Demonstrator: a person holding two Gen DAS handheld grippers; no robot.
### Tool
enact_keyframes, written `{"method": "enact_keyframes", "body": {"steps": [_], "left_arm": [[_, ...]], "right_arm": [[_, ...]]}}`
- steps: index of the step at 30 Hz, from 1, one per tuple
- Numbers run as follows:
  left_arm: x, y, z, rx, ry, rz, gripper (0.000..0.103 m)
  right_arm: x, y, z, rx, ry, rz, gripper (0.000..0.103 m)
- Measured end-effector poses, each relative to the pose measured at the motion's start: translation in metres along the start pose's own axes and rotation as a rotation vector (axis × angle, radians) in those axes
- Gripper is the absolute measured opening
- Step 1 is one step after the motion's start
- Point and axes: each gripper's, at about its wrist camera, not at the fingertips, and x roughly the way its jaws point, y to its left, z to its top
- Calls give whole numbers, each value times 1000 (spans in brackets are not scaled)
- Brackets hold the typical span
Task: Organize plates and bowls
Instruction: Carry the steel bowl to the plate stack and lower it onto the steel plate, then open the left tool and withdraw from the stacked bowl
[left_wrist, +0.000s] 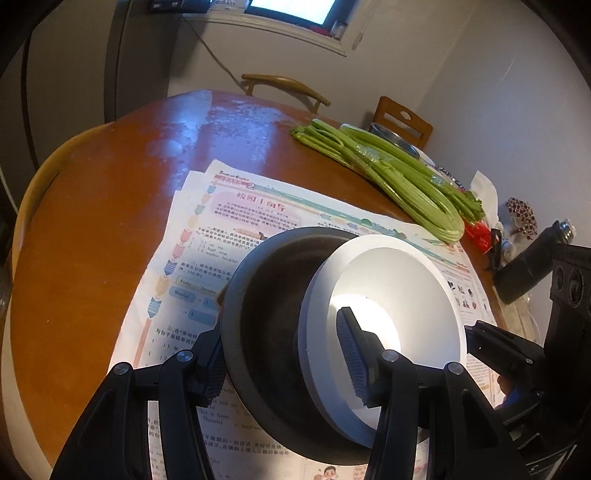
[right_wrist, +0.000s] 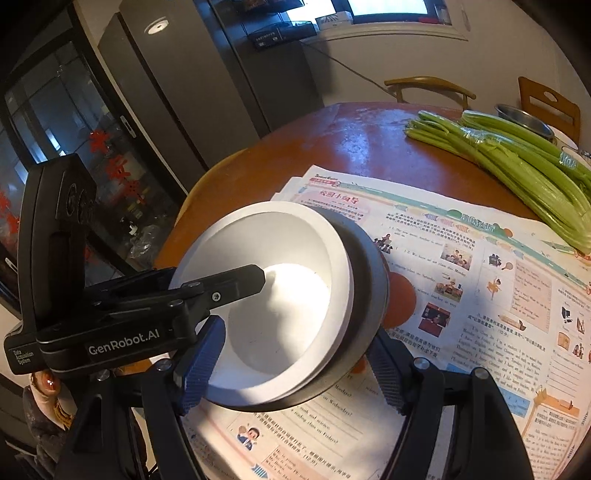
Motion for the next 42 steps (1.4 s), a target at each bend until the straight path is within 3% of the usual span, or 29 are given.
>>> {"method": "enact_keyframes", "body": {"steps": [10, 15, 27, 34, 42], "left_arm": [[14, 7, 1, -12, 13, -1, 55], [11, 11, 2, -12, -18, 15, 57], [-28, 12, -1, -10, -128, 95, 58], [-65, -10, -33, 40, -210, 156, 60], [-87, -34, -84, 52, -227, 196, 69]], "right_arm": [[12, -5, 3, 3, 13, -39, 75], [10, -10, 5, 18, -2, -51, 75], [-25, -5, 4, -27, -126, -226, 75], [-63, 11, -19, -68, -225, -250, 75], [-93, 26, -65, -79, -279, -245, 75]]}}
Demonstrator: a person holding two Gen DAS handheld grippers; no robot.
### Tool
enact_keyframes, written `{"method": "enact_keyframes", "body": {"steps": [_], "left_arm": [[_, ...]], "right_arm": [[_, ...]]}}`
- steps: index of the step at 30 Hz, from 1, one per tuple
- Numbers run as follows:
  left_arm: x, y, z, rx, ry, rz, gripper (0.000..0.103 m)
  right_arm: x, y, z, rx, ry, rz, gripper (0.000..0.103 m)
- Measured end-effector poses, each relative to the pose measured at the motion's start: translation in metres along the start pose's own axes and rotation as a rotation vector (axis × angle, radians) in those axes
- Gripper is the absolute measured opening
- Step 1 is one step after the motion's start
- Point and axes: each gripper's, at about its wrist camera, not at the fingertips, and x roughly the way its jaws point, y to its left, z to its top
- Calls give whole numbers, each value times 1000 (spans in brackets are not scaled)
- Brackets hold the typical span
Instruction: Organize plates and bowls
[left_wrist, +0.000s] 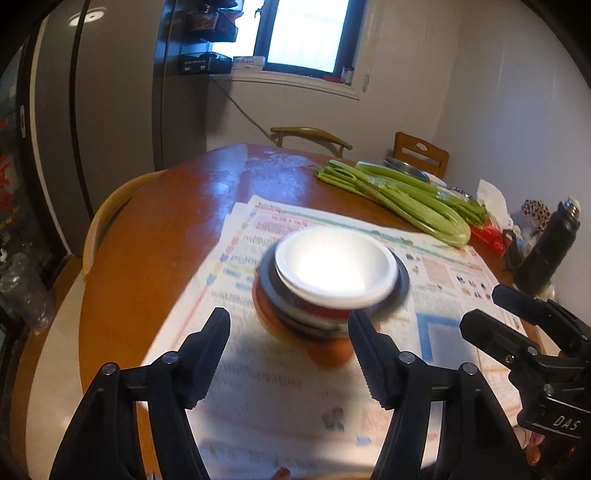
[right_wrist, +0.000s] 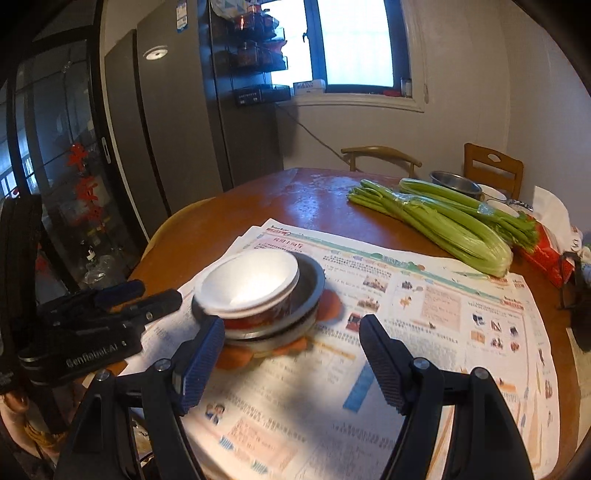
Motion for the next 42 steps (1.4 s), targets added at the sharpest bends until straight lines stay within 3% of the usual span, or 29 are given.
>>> {"method": "enact_keyframes", "body": {"steps": [4, 10, 18, 42], "left_arm": [[-12, -10, -23, -40, -14, 16, 70], [-8, -22, -45, -24, 71, -29, 71], [-10, -29, -59, 2, 71, 4, 71], [1, -25, -66, -2, 113, 33, 71]], "right_arm": [[-16, 0, -17, 0, -2, -7, 75], [-34, -16, -44, 68, 14, -47, 75], [-34, -15, -77, 46, 71, -97, 75], [-33, -8, -83, 59, 87, -71, 75]]}}
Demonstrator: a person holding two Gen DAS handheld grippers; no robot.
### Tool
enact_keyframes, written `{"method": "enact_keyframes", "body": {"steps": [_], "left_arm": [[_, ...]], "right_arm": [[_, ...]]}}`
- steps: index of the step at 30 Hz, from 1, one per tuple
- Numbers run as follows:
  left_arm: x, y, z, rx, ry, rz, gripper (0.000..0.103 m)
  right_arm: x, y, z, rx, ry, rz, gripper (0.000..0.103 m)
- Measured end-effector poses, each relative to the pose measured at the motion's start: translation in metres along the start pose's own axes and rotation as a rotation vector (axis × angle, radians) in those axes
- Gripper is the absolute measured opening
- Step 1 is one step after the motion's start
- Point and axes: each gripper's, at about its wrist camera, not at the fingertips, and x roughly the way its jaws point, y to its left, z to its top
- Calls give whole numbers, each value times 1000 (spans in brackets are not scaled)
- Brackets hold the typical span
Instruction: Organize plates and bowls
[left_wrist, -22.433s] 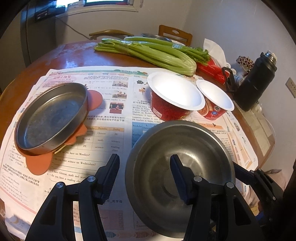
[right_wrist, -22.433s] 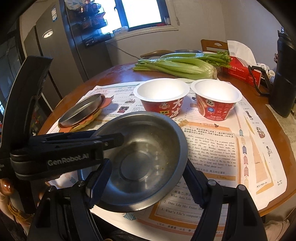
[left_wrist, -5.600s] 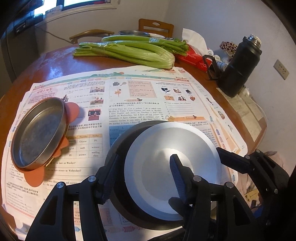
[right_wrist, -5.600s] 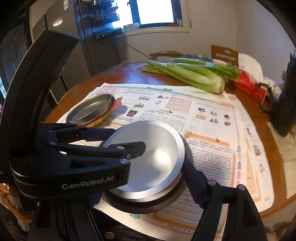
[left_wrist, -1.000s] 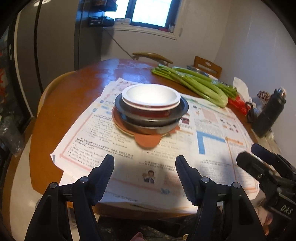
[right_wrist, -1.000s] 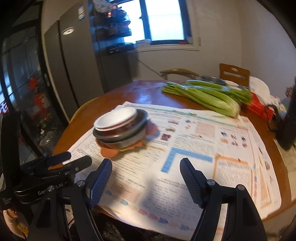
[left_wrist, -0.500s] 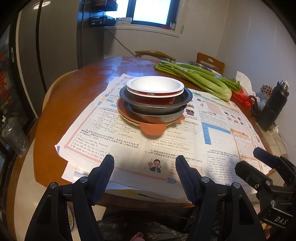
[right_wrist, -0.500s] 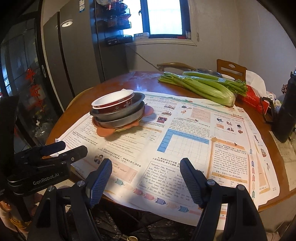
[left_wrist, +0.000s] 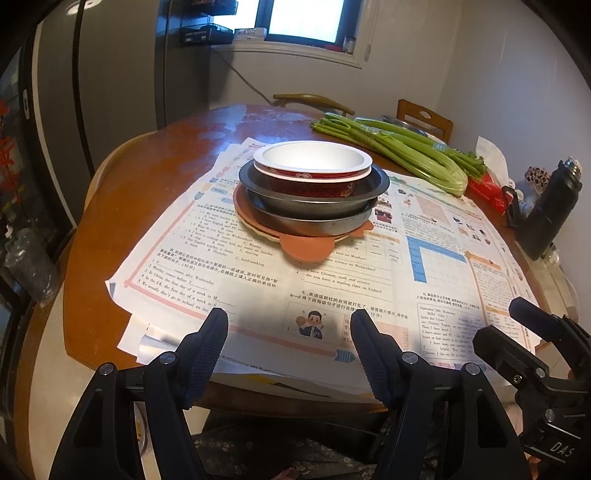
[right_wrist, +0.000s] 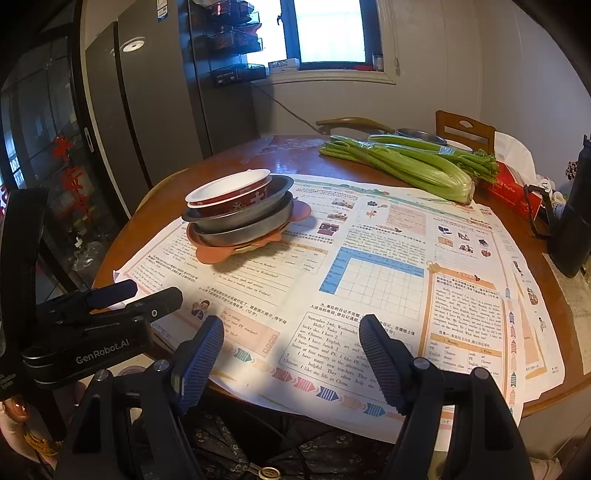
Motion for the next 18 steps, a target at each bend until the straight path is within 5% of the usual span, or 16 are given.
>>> {"method": "enact_keyframes", "body": {"steps": [18], "left_arm": [[2, -1, -1, 3, 10, -1, 71]], "right_arm": [[-7, 0, -2, 2, -18, 7, 76]]}}
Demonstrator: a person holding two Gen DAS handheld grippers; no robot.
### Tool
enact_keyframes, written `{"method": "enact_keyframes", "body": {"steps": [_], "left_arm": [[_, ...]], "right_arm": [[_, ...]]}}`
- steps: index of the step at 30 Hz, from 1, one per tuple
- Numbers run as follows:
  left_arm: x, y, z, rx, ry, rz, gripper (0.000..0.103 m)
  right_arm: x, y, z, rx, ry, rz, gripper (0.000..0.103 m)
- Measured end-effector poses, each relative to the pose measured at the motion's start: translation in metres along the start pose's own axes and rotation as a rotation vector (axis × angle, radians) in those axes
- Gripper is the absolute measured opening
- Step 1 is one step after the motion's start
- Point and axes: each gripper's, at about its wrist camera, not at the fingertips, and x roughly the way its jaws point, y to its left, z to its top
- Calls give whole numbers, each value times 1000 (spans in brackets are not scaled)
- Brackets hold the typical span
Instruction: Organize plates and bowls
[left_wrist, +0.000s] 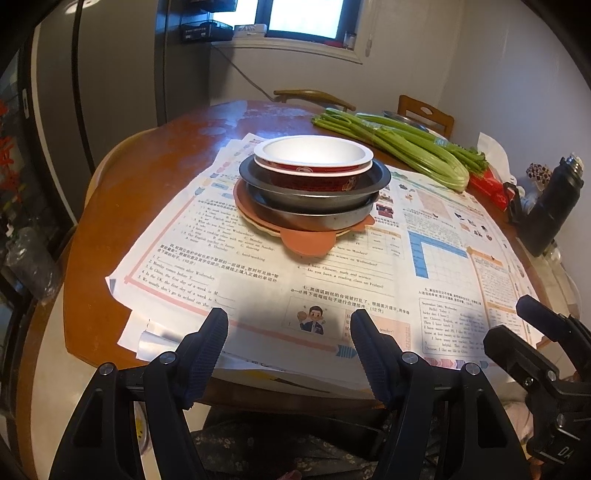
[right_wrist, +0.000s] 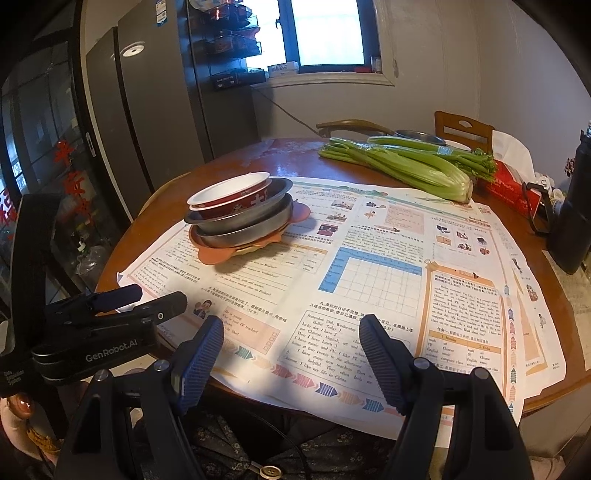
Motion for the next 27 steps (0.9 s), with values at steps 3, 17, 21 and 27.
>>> {"method": "enact_keyframes", "body": {"steps": [3, 17, 21, 27], "left_arm": [[-2, 0, 0, -1, -7, -1, 71], [-3, -3, -2, 15, -5, 10, 71], [-4, -2, -2, 19, -7, 22, 71], [2, 3, 1, 22, 7, 50, 71]], "right_arm": [[0, 1, 0, -2, 1, 0, 75], [0, -3, 0, 14, -3, 5, 75], [2, -4, 0, 21, 4, 11, 75], [5, -7, 2, 33, 18, 28, 76]]}}
